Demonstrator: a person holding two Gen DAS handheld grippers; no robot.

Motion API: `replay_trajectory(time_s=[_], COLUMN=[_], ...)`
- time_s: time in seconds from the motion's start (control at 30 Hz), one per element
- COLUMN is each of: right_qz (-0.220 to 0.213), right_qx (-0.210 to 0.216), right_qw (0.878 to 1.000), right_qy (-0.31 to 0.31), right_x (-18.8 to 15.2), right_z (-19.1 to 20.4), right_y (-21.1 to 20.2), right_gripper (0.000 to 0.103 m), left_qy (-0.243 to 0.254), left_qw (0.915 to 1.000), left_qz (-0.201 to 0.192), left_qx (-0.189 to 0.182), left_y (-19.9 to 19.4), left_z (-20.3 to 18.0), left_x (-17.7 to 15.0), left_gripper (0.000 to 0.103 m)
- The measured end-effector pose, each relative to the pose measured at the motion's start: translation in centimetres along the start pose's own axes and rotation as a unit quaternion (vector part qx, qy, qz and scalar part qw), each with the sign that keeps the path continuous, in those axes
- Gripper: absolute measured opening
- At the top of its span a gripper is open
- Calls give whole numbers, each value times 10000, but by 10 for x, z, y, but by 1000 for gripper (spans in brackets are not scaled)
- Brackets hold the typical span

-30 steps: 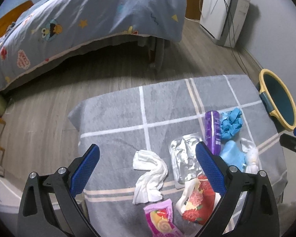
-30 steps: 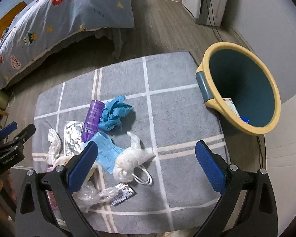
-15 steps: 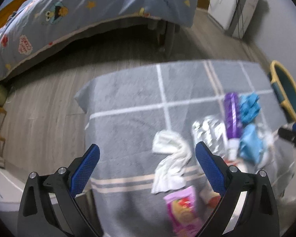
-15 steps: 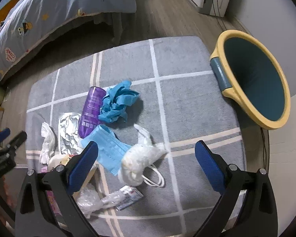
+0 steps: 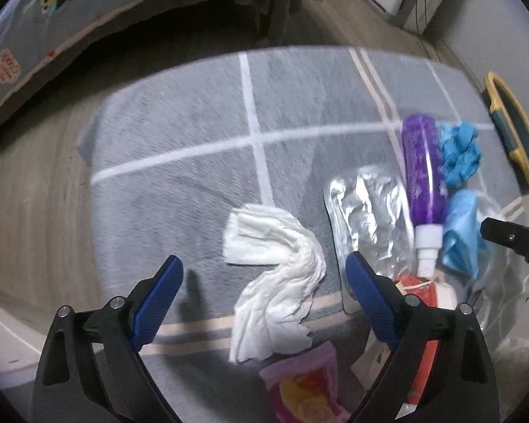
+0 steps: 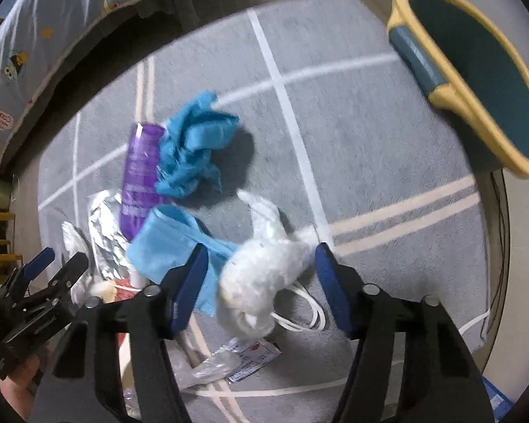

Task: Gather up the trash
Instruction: 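Grasp the white plastic bag with the right tool while the left tool grasps the white tissue, then carry the white bag and tissue toward the bin with both tools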

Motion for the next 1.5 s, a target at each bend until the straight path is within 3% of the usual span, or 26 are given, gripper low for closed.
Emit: replay_trajectory(time_s=[0.03,0.07,0.1,0.17,0.27,0.53,0.67,0.9,1.17,1.5], right_qz=[63,122,136,39,-159,-912,-1589,-2368,-2456,-2372], right_qx=[4,8,2,-5,41,133,-355,-336,101,182], right_qw=[10000,9999,9999,9998,9997,9944,9795,9605,9637,9650], right_qy=[15,-5,-59,-170,-164,-517,-1186,-1419,-1037,-1104], right_x=[-1,-2,-1,3,10,21,27,50,58,63], right_z=[-1,-2,-1,2,5,25,31,4,-39,-54], right_y=[3,5,5,0,-12,-81,-134,-206,-227,-221], right_gripper=[45,39,38,34,33,33,33,33,33,33], left_qy=[38,81,77,-58,-263,-61,-36,-78,-57,125], left_qw=[10000,10000,10000,10000,9989,9986,9970,9935,9896,9835], left_qz=[51,30,13,-40,-160,-531,-775,-1095,-1393,-1759], left_qx=[-9,30,23,-63,-341,-43,71,305,360,404], left_y=[3,3,2,-2,-10,-30,-45,-67,-86,-104], left_z=[-1,-1,0,5,9,14,6,-6,-18,-42], left_x=[-1,-1,0,2,4,10,14,21,31,42], left_gripper=[79,75,69,43,23,19,19,19,19,19])
Point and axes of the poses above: each gripper's, at about its wrist camera, not at the fingertips, and y roughly the way its jaws point, z to its left, x to its top, the point moved 7 cm from there along y, roughly the way its jaws point, and after that the axes turned 9 degrees about x, right-handed, at the moved point
